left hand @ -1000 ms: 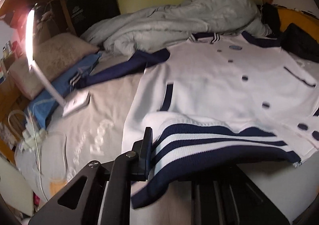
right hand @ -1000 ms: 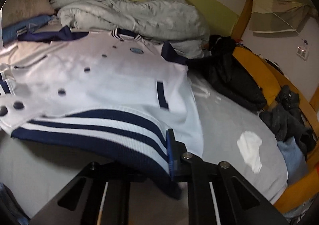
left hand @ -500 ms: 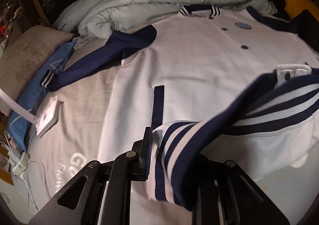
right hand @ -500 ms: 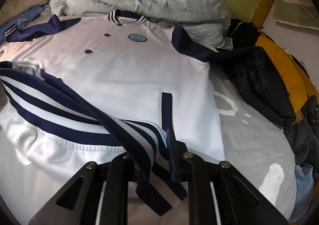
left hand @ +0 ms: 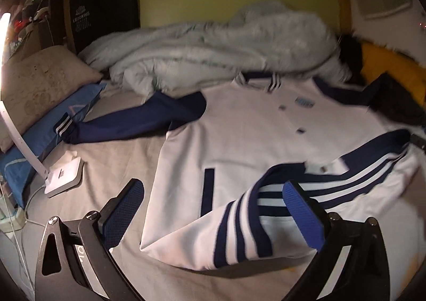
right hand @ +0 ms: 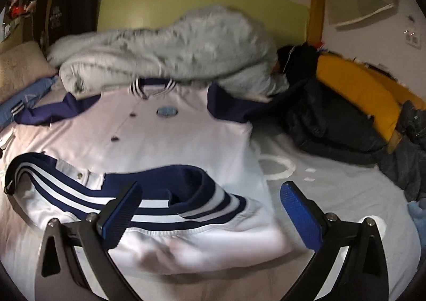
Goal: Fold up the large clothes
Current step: 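Lift the hem with both grippers and fold it up toward the collar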
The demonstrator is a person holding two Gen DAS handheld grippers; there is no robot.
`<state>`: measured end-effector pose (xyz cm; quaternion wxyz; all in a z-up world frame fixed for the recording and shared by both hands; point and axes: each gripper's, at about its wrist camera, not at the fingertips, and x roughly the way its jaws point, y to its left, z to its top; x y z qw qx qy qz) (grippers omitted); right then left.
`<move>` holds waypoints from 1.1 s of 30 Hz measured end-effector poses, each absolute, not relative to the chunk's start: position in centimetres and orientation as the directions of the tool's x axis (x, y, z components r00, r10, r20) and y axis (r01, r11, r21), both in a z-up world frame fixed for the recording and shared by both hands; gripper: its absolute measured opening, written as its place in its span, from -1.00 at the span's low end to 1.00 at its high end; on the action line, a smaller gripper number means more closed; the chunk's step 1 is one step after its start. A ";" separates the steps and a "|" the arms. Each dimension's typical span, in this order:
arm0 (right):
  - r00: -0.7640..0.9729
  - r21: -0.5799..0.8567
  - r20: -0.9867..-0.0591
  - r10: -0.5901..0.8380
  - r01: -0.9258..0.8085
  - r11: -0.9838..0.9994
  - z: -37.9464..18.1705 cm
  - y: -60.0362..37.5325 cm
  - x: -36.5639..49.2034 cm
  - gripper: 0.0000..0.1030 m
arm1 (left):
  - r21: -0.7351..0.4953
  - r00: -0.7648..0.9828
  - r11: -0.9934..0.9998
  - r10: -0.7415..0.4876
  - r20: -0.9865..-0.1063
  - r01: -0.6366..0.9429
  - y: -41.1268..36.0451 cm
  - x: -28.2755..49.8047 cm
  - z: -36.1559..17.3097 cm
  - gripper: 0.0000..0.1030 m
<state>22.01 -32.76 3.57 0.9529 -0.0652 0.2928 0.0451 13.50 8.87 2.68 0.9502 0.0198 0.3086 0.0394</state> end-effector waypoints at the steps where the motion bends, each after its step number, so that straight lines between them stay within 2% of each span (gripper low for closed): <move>1: 0.830 -0.109 -0.556 0.039 -0.120 0.987 3.9 -32.9 21.5 1.00 | 0.058 0.809 0.997 0.081 -0.582 -0.058 8.9 13.1 3.0 1.00; 4: 0.823 -0.107 -0.566 0.046 -0.129 0.986 4.1 -33.4 20.7 1.00 | 0.060 0.789 0.998 0.061 -0.611 -0.030 8.5 12.4 3.1 1.00; 6: 0.800 -0.080 -0.598 0.060 -0.133 0.988 3.9 -33.7 20.7 1.00 | 0.061 0.738 0.998 0.034 -0.674 0.010 7.9 12.6 2.2 1.00; 9: 0.716 0.022 -0.682 0.152 -0.188 0.982 3.0 -34.2 21.3 1.00 | 0.033 0.638 0.995 -0.032 -0.770 0.090 6.7 13.0 0.1 1.00; 12: 0.668 0.139 -0.698 0.258 -0.227 0.964 2.7 -34.7 21.4 1.00 | 0.062 0.602 0.992 -0.014 -0.798 0.105 5.6 13.2 -1.3 1.00; 14: 0.694 0.158 -0.662 0.284 -0.241 0.958 3.1 -34.8 21.1 0.90 | 0.059 0.591 0.992 -0.017 -0.806 0.109 5.4 13.3 -1.7 1.00; 15: 0.715 0.146 -0.643 0.274 -0.237 0.961 3.2 -34.8 20.9 0.74 | 0.026 0.580 0.992 -0.050 -0.813 0.122 5.4 13.3 -1.8 1.00; 16: 0.738 0.128 -0.624 0.256 -0.227 0.966 3.5 -34.7 20.7 0.46 | -0.030 0.559 0.989 -0.105 -0.822 0.142 5.2 13.3 -1.8 0.97; 17: 0.746 0.127 -0.611 0.264 -0.237 0.963 3.7 -34.6 20.5 0.29 | -0.086 0.541 0.984 -0.159 -0.826 0.158 5.2 13.1 -1.6 0.76; 18: 0.736 0.141 -0.608 0.298 -0.270 0.953 3.7 -34.4 20.4 0.00 | -0.124 0.534 0.978 -0.196 -0.823 0.168 5.0 13.0 -1.4 0.43; 19: 0.722 0.150 -0.611 0.325 -0.298 0.943 3.7 -34.1 20.4 -0.15 | -0.143 0.532 0.974 -0.217 -0.819 0.178 4.9 12.9 -1.1 0.30; 20: 0.694 0.151 -0.628 0.351 -0.335 0.930 3.4 -33.4 20.5 -0.20 | -0.140 0.533 0.973 -0.217 -0.818 0.181 4.7 12.8 -1.0 0.08; 21: 0.671 0.134 -0.655 0.348 -0.350 0.927 2.9 -32.7 20.7 -0.35 | -0.128 0.533 0.975 -0.206 -0.820 0.180 4.6 13.0 -1.2 -0.13; 24: 0.634 0.062 -0.730 0.255 -0.311 0.948 0.5 -31.4 22.1 -0.38 | -0.100 0.507 0.983 -0.166 -0.846 0.154 4.9 14.2 -2.8 -0.33; 27: 0.599 0.062 -0.777 0.190 -0.228 0.972 -1.7 -32.2 24.4 -0.38 | -0.033 0.516 0.997 -0.062 -0.855 0.067 6.4 15.5 -4.2 -0.51; 30: 0.620 0.013 -0.777 0.106 -0.153 0.988 -2.4 -33.5 25.8 -0.37 | 0.045 0.571 0.999 0.044 -0.820 -0.013 8.0 16.2 -3.7 -0.51; 33: 0.629 -0.015 -0.776 0.048 -0.095 0.995 -2.9 -34.9 27.2 -0.14 | 0.204 0.639 0.972 0.230 -0.734 -0.115 9.2 16.7 -2.7 -0.49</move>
